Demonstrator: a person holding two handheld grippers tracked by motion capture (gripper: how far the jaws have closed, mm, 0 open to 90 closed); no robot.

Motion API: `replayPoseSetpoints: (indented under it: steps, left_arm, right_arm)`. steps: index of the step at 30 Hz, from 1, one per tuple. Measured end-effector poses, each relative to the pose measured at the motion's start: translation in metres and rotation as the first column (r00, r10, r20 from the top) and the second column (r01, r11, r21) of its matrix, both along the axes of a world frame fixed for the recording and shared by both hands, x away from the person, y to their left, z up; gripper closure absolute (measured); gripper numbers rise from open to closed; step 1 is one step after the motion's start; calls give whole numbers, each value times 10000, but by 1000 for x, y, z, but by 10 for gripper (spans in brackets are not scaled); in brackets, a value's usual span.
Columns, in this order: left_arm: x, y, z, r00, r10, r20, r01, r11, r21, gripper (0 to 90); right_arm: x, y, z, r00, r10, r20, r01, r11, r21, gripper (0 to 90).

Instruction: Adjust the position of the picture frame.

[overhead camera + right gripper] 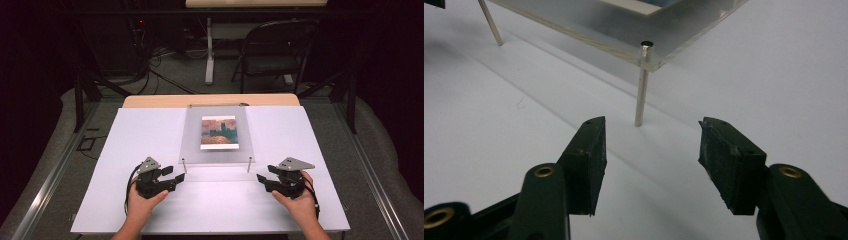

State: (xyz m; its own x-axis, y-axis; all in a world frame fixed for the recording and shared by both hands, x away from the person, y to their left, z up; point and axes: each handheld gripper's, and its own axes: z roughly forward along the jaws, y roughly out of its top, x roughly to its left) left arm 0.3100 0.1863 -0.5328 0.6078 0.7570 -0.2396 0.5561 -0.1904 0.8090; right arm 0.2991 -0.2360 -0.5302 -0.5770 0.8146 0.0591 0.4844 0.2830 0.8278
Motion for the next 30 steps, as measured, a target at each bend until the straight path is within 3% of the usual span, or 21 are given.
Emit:
replayPoseSetpoints:
  steps: [3,7,16,22,25,27,30]
  left_arm:
    - [-1,4,4,9998,132,165,-131,9999,-38,405]
    - [0,7,3,9999,160,-15,-160,9996,-247,405]
    - [2,8,1,9995,228,-218,-234,9993,-296,406]
    - [5,12,14,9979,299,-582,-348,9957,-855,407]
    - [9,13,24,9978,232,-620,-279,9967,-768,423]
    - [13,13,33,9986,204,-487,-222,9990,-380,425]
    - [19,13,43,9987,137,-490,-156,9992,-372,427]
  right_arm:
    - [0,-4,1,10000,-67,55,67,9999,85,465]
    - [1,-7,2,9998,-170,63,168,9996,228,465]
    - [3,-12,1,9995,-311,-94,315,9982,501,460]
    - [4,-14,11,9991,-210,-366,237,9969,748,455]
    - [5,-11,19,9991,-240,-358,256,9986,459,433]
    - [6,-9,22,9993,-217,-315,225,9994,250,434]
    - [11,-8,26,9993,-204,-312,200,9997,-115,437]
